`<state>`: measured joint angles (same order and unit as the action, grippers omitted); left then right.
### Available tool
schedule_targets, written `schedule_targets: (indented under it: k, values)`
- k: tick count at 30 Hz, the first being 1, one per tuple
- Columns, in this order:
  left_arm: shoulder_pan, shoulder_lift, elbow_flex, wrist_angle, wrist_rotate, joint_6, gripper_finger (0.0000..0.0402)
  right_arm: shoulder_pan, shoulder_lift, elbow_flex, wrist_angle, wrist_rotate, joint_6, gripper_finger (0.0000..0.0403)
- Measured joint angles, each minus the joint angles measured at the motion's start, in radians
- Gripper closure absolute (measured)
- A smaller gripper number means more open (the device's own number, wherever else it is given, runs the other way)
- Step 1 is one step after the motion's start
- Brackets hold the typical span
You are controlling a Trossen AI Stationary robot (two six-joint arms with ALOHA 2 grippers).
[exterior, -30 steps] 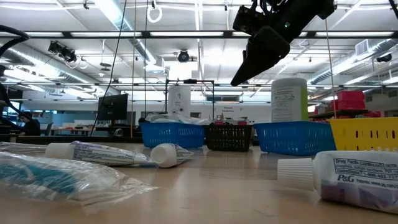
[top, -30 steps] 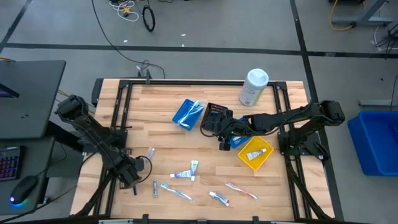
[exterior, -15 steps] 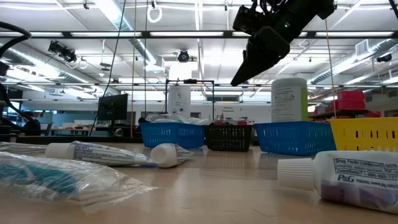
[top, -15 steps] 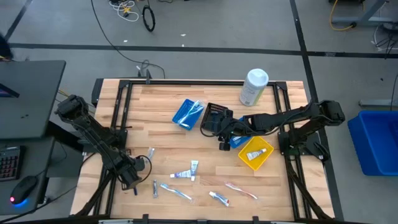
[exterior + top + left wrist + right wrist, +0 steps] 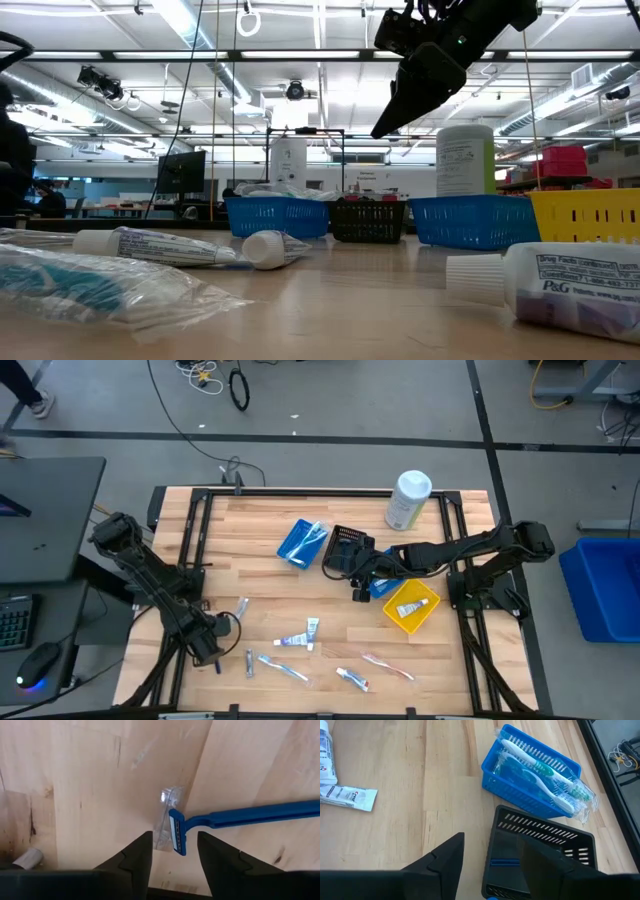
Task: Pick & Place Travel size toiletries
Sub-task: Put the blue razor into the black basket
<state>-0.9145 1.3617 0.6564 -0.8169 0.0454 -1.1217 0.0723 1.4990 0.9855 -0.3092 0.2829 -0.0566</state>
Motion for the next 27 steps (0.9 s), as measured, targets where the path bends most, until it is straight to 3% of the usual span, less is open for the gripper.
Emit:
schedule_targets:
  k: [12, 27]
  values:
    - [-0.001, -0.004, -0.061, 0.071, 0.004, -0.050, 0.0323, 0.000, 0.000, 0.000, 0.000, 0.000, 0.000, 0.0226]
    - [-0.001, 0.003, -0.034, 0.055, -0.035, -0.123, 0.0370, 0.000, 0.000, 0.000, 0.000, 0.001, 0.000, 0.0233]
